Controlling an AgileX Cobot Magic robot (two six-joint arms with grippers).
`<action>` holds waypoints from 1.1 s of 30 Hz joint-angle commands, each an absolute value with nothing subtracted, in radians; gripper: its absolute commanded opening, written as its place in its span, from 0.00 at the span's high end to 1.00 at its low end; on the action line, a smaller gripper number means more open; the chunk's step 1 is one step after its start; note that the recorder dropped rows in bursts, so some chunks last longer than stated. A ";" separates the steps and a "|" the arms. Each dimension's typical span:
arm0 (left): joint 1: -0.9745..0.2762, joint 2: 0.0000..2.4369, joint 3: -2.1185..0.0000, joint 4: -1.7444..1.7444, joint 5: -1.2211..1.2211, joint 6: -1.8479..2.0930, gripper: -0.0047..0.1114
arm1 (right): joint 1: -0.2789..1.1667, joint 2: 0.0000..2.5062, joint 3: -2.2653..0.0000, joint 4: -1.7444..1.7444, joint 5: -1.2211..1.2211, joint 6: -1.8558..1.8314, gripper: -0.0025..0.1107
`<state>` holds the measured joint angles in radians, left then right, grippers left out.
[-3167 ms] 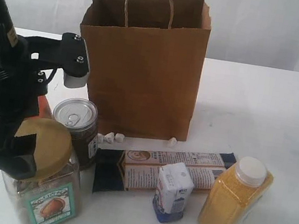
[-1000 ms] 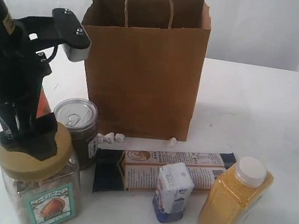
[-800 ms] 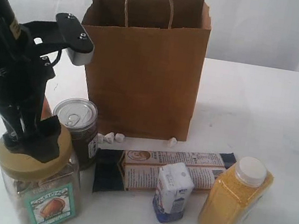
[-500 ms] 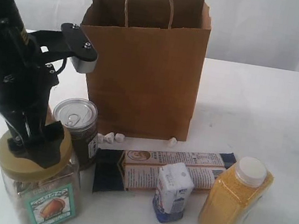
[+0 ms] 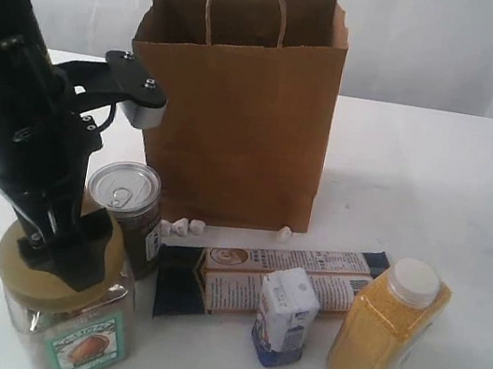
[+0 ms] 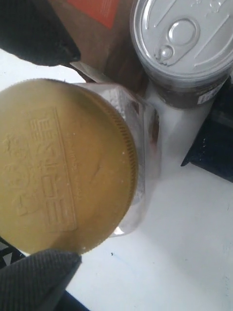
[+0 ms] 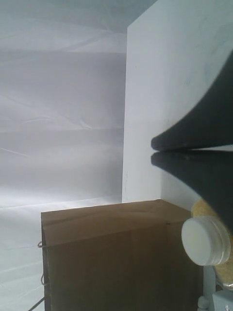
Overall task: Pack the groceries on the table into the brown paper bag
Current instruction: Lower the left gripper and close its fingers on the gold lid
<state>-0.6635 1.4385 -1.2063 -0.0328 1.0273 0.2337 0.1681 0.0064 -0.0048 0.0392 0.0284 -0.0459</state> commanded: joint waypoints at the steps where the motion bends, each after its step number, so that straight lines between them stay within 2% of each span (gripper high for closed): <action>1: -0.665 1.453 -1.200 0.000 1.072 0.231 0.05 | 0.159 0.000 0.000 0.033 0.023 -0.047 0.98; 33: -0.665 1.404 -1.200 0.000 1.059 0.235 0.05 | 0.159 0.000 0.000 0.033 0.023 -0.047 0.98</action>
